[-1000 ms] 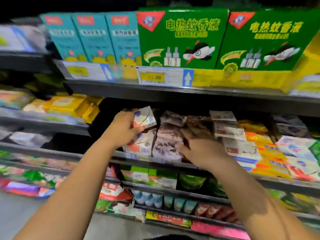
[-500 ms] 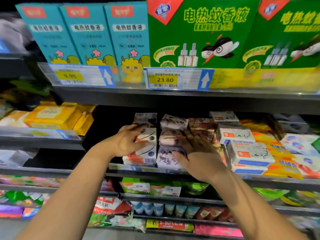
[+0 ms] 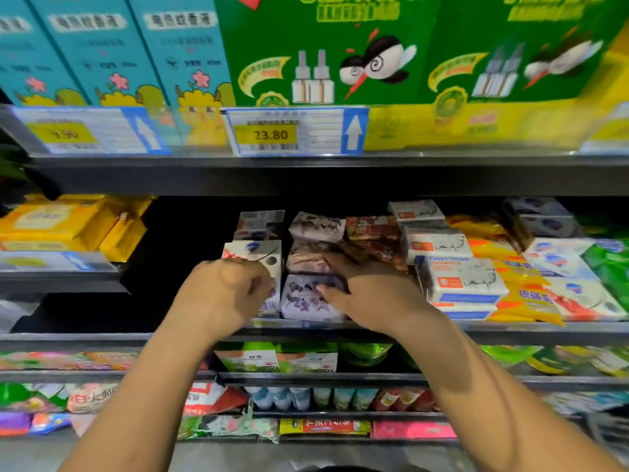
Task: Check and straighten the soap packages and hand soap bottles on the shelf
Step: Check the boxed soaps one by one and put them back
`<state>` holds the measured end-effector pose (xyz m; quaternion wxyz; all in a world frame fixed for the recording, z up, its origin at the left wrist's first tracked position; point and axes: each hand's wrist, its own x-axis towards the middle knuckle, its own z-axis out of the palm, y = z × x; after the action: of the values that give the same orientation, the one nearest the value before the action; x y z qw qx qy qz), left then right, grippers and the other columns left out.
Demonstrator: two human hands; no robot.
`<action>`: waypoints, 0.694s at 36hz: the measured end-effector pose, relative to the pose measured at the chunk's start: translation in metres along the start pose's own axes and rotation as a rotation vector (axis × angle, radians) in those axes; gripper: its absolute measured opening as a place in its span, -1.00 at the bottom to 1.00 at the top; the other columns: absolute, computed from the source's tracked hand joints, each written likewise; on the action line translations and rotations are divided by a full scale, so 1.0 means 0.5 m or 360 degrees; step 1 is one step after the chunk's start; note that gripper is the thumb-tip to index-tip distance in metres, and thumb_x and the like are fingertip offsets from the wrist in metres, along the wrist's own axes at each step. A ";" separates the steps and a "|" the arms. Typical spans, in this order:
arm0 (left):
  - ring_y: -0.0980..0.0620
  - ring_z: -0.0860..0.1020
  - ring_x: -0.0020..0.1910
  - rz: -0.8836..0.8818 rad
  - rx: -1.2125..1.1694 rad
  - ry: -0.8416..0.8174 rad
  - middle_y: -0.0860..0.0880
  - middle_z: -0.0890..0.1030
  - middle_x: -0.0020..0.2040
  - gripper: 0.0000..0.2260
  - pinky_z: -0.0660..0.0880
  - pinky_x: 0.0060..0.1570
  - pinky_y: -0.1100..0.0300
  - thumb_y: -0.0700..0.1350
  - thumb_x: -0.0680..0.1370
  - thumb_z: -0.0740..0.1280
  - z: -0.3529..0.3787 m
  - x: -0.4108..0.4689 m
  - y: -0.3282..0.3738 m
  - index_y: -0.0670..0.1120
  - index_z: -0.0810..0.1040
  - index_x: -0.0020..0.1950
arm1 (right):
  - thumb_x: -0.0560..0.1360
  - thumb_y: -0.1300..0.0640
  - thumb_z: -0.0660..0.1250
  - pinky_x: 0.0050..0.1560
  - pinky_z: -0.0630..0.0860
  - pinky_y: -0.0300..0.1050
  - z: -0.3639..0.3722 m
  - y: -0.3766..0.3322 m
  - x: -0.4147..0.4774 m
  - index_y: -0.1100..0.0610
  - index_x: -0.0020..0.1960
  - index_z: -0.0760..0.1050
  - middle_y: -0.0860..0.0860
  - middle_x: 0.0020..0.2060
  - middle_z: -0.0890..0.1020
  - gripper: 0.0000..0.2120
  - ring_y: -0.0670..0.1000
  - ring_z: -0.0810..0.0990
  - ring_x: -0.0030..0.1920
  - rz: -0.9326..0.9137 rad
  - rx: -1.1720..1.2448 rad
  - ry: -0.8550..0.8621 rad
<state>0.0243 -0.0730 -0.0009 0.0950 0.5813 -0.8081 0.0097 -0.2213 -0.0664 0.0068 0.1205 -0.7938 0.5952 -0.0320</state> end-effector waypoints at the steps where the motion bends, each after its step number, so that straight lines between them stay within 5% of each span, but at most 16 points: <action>1: -0.13 0.63 -0.20 0.0003 0.0005 -0.0005 0.00 0.66 -0.23 -0.56 0.57 -0.20 0.07 0.18 0.52 0.02 -0.003 0.005 0.012 0.04 0.65 -0.10 | 0.61 -0.30 0.08 0.03 0.51 -0.08 -0.011 0.005 -0.002 -0.19 0.51 0.23 -0.03 0.40 0.47 -0.49 0.11 0.51 0.26 -0.0004 -0.0023 0.0011; 5: -0.13 0.64 -0.24 0.0005 0.0058 -0.0009 0.00 0.66 -0.21 -0.79 0.59 -0.27 0.09 0.06 0.52 0.24 -0.004 0.039 0.090 0.05 0.65 -0.14 | 0.60 -0.20 0.19 0.05 0.51 -0.06 -0.047 0.050 -0.021 -0.12 0.41 0.37 0.04 0.26 0.55 -0.59 0.13 0.50 0.22 0.0047 -0.0102 0.0079; 8: -0.15 0.65 -0.27 0.0107 -0.0010 0.0004 -0.06 0.68 -0.21 -0.69 0.59 -0.30 0.08 0.05 0.47 0.16 0.000 0.068 0.181 0.01 0.68 -0.14 | 0.60 -0.17 0.17 0.18 0.51 0.02 -0.079 0.102 -0.049 -0.07 0.38 0.42 0.08 0.24 0.56 -0.60 0.14 0.48 0.25 0.0097 -0.0063 0.0084; 12: -0.12 0.60 0.07 0.0237 -0.0136 -0.0026 -0.01 0.64 0.12 -0.60 0.57 -0.01 0.06 0.17 0.52 0.08 0.008 0.113 0.304 0.07 0.59 0.18 | 0.58 -0.03 0.22 0.14 0.51 -0.05 -0.130 0.179 -0.109 0.01 0.20 0.65 0.00 0.11 0.70 -0.70 0.05 0.60 0.17 -0.0071 0.0260 0.0458; 17: -0.12 0.56 0.21 0.0234 -0.0344 0.0055 -0.05 0.57 0.29 -0.50 0.55 0.12 0.07 0.24 0.57 0.08 0.017 0.163 0.442 -0.01 0.55 0.31 | 0.52 0.08 0.33 0.15 0.46 -0.30 -0.141 0.337 -0.147 0.04 0.13 0.68 0.04 0.06 0.71 -0.76 0.02 0.60 0.11 0.0054 0.0374 0.0584; 19: -0.08 0.44 0.36 0.0262 -0.0390 -0.0006 0.00 0.44 0.43 -0.53 0.43 0.25 0.10 0.23 0.61 0.14 0.032 0.181 0.486 0.02 0.46 0.42 | 0.49 0.20 0.41 -0.09 0.35 -0.44 -0.130 0.415 -0.160 0.06 0.08 0.68 0.02 -0.07 0.67 -0.80 0.04 0.60 0.01 0.0222 0.0434 0.0595; 21: -0.06 0.29 0.47 0.0278 -0.0354 -0.0035 0.05 0.31 0.52 -0.45 0.29 0.37 0.08 0.31 0.59 0.06 0.053 0.197 0.518 0.06 0.36 0.49 | 0.45 0.27 0.42 -0.12 0.33 -0.29 -0.118 0.493 -0.176 0.13 0.10 0.66 0.08 -0.06 0.65 -0.76 0.13 0.60 0.03 0.0327 0.0302 0.0564; 25: -0.06 0.19 0.52 0.0123 -0.0277 -0.0098 0.09 0.20 0.56 -0.31 0.25 0.41 -0.03 0.42 0.50 -0.08 0.091 0.224 0.552 0.10 0.24 0.53 | 0.48 0.20 0.41 0.21 0.38 -0.11 -0.099 0.617 -0.187 0.16 0.25 0.57 0.15 0.12 0.60 -0.65 0.18 0.50 0.24 0.0423 0.0130 0.0543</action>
<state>-0.2760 -0.0943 -0.0008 0.1200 0.5392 -0.8303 -0.0748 -0.5472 -0.0658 -0.0072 0.0533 -0.6860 0.7045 -0.1738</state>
